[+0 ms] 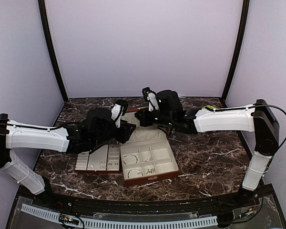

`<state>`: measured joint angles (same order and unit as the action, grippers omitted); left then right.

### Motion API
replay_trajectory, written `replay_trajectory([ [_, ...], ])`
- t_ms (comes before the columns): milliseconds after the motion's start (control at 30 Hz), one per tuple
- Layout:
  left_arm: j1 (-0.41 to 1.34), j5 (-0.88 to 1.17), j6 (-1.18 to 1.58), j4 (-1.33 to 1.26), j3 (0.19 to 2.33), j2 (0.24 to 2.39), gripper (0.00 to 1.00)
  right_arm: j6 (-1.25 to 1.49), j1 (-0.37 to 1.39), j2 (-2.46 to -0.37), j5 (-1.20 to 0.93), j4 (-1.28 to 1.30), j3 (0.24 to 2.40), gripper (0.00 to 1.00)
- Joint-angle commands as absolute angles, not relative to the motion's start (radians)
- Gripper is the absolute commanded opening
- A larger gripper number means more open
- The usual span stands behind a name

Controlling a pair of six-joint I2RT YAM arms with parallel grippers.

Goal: Organize the mixed jewelry
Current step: Hang the necklace on the necklace hanger.

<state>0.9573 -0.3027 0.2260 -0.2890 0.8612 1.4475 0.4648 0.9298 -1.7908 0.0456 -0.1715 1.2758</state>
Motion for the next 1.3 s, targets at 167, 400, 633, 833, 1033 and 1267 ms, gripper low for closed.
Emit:
replay_trajectory([
  [167, 0.952, -0.298, 0.237, -0.308, 0.833, 1.426, 0.46, 0.458, 0.939, -1.819, 0.052, -0.183, 1.319, 0.00],
  [400, 0.952, -0.297, 0.239, -0.313, 0.825, 1.416, 0.46, 0.463, 0.939, -1.813, 0.052, -0.185, 1.318, 0.09],
  [633, 0.951, -0.292, 0.242, -0.314, 0.823, 1.414, 0.46, 0.467, 0.940, -1.810, 0.053, -0.187, 1.315, 0.17],
  [833, 0.951, -0.297, 0.241, -0.313, 0.817, 1.404, 0.46, 0.476, 0.941, -1.802, 0.052, -0.179, 1.315, 0.22],
  [1033, 0.951, -0.301, 0.239, -0.312, 0.807, 1.392, 0.46, 0.486, 0.940, -1.810, 0.052, -0.077, 1.370, 0.25],
  [1267, 0.952, -0.304, 0.245, -0.317, 0.797, 1.382, 0.46, 0.510, 0.940, -1.835, 0.052, 0.096, 1.456, 0.26],
])
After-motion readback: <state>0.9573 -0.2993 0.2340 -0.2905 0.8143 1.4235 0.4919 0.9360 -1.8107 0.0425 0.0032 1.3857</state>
